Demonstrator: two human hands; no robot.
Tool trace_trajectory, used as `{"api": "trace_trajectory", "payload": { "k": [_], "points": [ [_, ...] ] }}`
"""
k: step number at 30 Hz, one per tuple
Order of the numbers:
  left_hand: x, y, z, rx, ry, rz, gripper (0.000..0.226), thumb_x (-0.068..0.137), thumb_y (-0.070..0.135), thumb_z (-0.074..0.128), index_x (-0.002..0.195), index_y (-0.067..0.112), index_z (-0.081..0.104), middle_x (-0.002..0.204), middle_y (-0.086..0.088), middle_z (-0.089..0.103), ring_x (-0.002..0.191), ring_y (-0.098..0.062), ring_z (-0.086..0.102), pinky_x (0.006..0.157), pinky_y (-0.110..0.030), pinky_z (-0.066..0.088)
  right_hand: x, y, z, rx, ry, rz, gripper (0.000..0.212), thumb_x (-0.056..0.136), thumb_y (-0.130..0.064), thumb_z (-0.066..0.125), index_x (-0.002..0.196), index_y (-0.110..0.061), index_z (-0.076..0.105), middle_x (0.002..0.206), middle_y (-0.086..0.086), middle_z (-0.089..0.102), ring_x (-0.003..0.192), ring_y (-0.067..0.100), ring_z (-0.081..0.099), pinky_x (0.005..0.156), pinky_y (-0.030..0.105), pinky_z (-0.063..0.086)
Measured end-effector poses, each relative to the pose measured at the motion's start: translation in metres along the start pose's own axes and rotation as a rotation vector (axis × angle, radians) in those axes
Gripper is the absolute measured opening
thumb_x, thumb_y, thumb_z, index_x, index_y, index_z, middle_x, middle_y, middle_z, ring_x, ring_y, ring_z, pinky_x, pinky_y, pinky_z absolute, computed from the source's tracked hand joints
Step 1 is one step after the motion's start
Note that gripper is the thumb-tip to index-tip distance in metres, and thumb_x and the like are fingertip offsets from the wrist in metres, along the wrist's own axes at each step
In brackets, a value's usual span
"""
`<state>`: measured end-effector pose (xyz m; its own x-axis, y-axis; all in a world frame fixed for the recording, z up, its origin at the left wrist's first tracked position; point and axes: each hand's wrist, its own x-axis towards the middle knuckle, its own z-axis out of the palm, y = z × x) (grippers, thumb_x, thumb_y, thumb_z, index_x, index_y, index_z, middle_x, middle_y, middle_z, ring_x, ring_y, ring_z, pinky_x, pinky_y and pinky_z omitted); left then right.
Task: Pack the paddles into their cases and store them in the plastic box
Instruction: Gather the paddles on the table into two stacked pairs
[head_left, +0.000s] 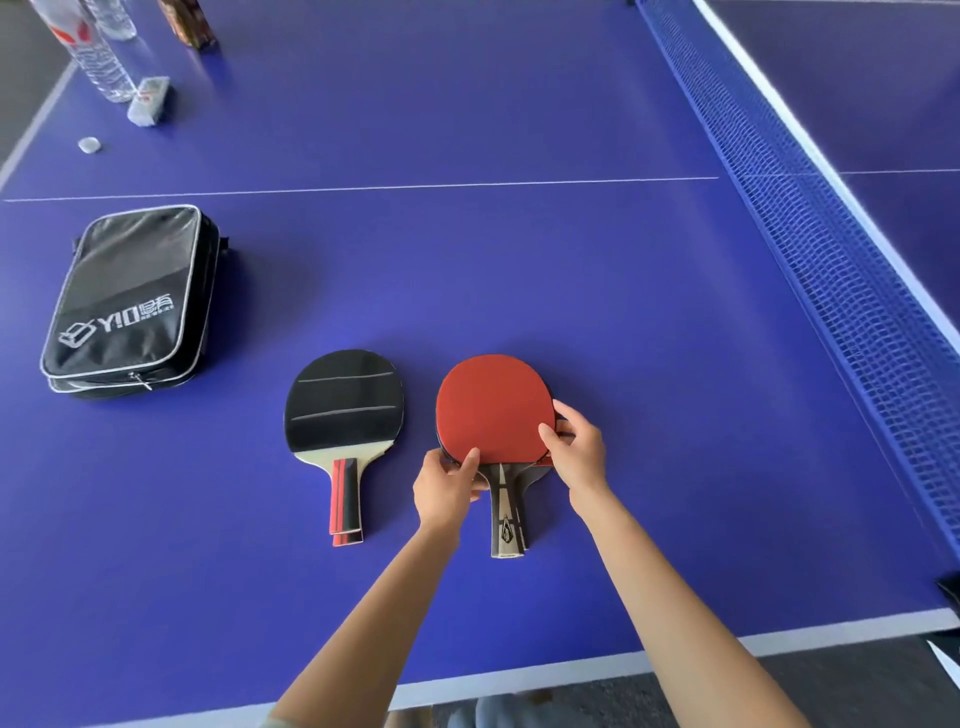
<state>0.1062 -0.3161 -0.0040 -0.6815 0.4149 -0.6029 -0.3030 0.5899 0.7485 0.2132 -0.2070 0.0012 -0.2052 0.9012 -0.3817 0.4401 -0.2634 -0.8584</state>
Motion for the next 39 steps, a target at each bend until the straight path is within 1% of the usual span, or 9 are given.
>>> {"api": "trace_trajectory", "payload": {
  "k": [4, 7, 12, 17, 20, 22, 26, 32, 39],
  "points": [
    [0.002, 0.002, -0.002, 0.268, -0.018, 0.091, 0.042, 0.078, 0.053, 0.065, 0.085, 0.013, 0.056, 0.064, 0.001, 0.069, 0.072, -0.019, 0.067, 0.071, -0.038, 0.056, 0.002, 0.0, -0.003, -0.094, 0.042, -0.046, 0.039, 0.091, -0.01, 0.055, 0.13, -0.012, 0.055, 0.118, 0.011, 0.064, 0.099, 0.024, 0.062, 0.095, 0.042, 0.05],
    [0.004, 0.001, -0.006, 0.489, -0.022, 0.138, 0.052, 0.072, 0.066, 0.063, 0.077, 0.015, 0.055, 0.074, 0.004, 0.062, 0.071, -0.02, 0.06, 0.057, -0.03, 0.046, 0.003, 0.001, -0.003, -0.233, 0.054, -0.106, 0.039, 0.092, -0.011, 0.055, 0.131, -0.009, 0.054, 0.121, 0.014, 0.061, 0.102, 0.028, 0.059, 0.098, 0.043, 0.045],
    [0.013, 0.006, -0.011, 0.759, 0.047, 0.288, 0.057, 0.069, 0.069, 0.064, 0.075, 0.015, 0.047, 0.083, -0.001, 0.056, 0.072, -0.024, 0.055, 0.057, -0.031, 0.038, 0.001, 0.002, 0.002, -0.324, 0.105, -0.164, 0.039, 0.092, -0.008, 0.053, 0.131, -0.006, 0.052, 0.124, 0.015, 0.059, 0.117, 0.03, 0.051, 0.102, 0.037, 0.038],
    [0.023, 0.005, -0.011, 0.347, 0.023, 0.282, 0.052, 0.073, 0.036, 0.078, 0.105, 0.009, 0.047, 0.11, -0.004, 0.046, 0.098, -0.023, 0.054, 0.08, -0.035, 0.047, 0.002, 0.002, 0.006, -0.539, 0.191, -0.186, 0.037, 0.087, -0.014, 0.056, 0.124, -0.01, 0.056, 0.125, 0.014, 0.047, 0.115, 0.031, 0.036, 0.091, 0.041, 0.045],
    [0.025, 0.007, -0.009, 0.151, -0.041, 0.277, 0.055, 0.082, 0.015, 0.07, 0.132, 0.009, 0.046, 0.125, -0.008, 0.05, 0.11, -0.023, 0.055, 0.099, -0.038, 0.045, 0.008, 0.001, 0.005, -0.248, 0.097, -0.043, 0.044, 0.084, -0.008, 0.056, 0.127, -0.014, 0.052, 0.139, 0.008, 0.04, 0.126, 0.026, 0.035, 0.101, 0.036, 0.04],
    [0.023, 0.006, -0.005, 0.057, -0.049, 0.249, 0.056, 0.086, 0.01, 0.065, 0.138, 0.012, 0.044, 0.129, -0.007, 0.051, 0.107, -0.018, 0.054, 0.099, -0.031, 0.045, 0.006, 0.003, 0.008, -0.026, 0.012, 0.057, 0.054, 0.086, -0.007, 0.051, 0.139, -0.017, 0.041, 0.143, 0.004, 0.042, 0.132, 0.022, 0.038, 0.109, 0.041, 0.037],
    [0.023, 0.003, -0.002, -0.088, -0.017, 0.188, 0.056, 0.087, 0.008, 0.065, 0.138, 0.016, 0.045, 0.125, -0.002, 0.054, 0.098, -0.008, 0.054, 0.084, -0.012, 0.042, -0.002, 0.011, 0.016, 0.013, 0.056, 0.013, 0.053, 0.091, -0.019, 0.055, 0.142, -0.019, 0.039, 0.145, 0.001, 0.044, 0.134, 0.019, 0.038, 0.11, 0.043, 0.036],
    [0.041, 0.026, 0.017, -0.115, -0.002, 0.255, 0.052, 0.085, 0.007, 0.066, 0.133, 0.018, 0.051, 0.116, 0.005, 0.051, 0.099, -0.011, 0.054, 0.093, -0.023, 0.044, 0.033, -0.003, 0.014, 0.196, 0.09, 0.014, 0.055, 0.088, -0.003, 0.058, 0.14, -0.013, 0.043, 0.143, 0.003, 0.047, 0.127, 0.014, 0.047, 0.109, 0.036, 0.04],
    [0.06, 0.037, 0.032, 0.047, 0.027, 0.331, 0.05, 0.088, 0.01, 0.063, 0.136, 0.011, 0.048, 0.118, -0.005, 0.054, 0.099, -0.017, 0.056, 0.091, -0.024, 0.043, 0.063, -0.014, 0.005, 0.053, 0.067, -0.016, 0.053, 0.085, -0.005, 0.061, 0.136, -0.014, 0.046, 0.135, 0.005, 0.053, 0.122, 0.02, 0.052, 0.105, 0.041, 0.043]
  ]
}}
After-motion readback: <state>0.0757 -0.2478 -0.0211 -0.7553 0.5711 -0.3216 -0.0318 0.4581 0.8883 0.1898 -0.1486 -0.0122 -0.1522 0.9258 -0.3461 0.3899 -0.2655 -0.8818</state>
